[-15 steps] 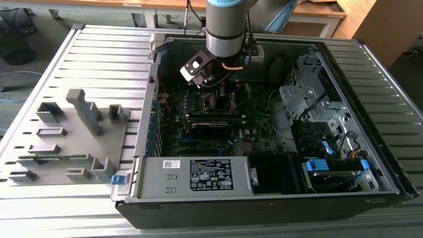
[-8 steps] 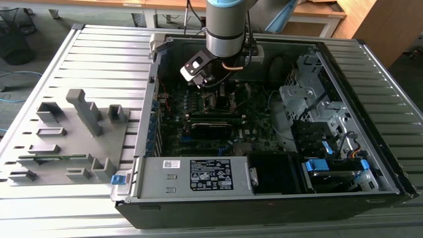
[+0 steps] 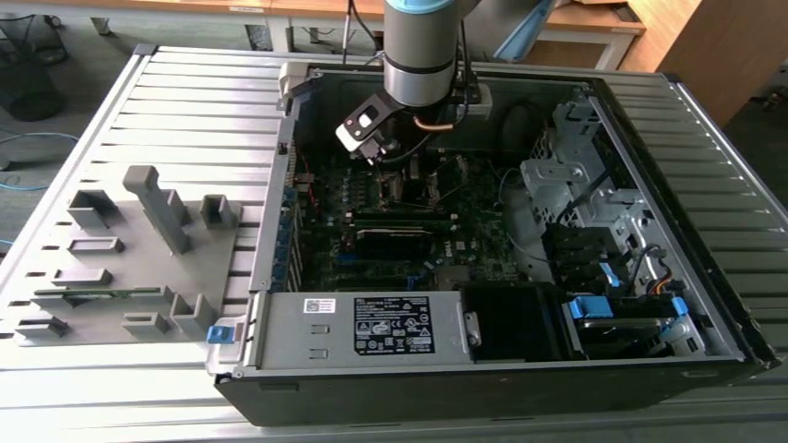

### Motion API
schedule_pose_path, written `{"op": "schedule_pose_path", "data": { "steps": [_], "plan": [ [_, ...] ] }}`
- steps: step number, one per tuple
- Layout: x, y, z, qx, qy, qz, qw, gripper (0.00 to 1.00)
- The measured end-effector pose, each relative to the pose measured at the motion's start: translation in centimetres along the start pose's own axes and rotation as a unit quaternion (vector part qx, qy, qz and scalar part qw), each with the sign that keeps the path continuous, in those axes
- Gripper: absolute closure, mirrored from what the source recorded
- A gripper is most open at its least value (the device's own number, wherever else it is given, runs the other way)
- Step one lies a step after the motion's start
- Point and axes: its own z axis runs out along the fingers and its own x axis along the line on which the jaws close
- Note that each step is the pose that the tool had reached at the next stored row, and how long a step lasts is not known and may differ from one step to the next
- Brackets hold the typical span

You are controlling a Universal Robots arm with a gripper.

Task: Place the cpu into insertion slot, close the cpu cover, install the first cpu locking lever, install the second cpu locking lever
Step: 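Place the cpu into insertion slot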

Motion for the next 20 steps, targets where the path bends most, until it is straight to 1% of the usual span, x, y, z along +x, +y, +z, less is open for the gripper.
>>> {"op": "schedule_pose_path", "data": {
  "steps": [20],
  "plan": [
    [0.0, -0.02, 0.19, 0.0001, -0.0001, 0.0, 1.0, 0.46]
  ]
}}
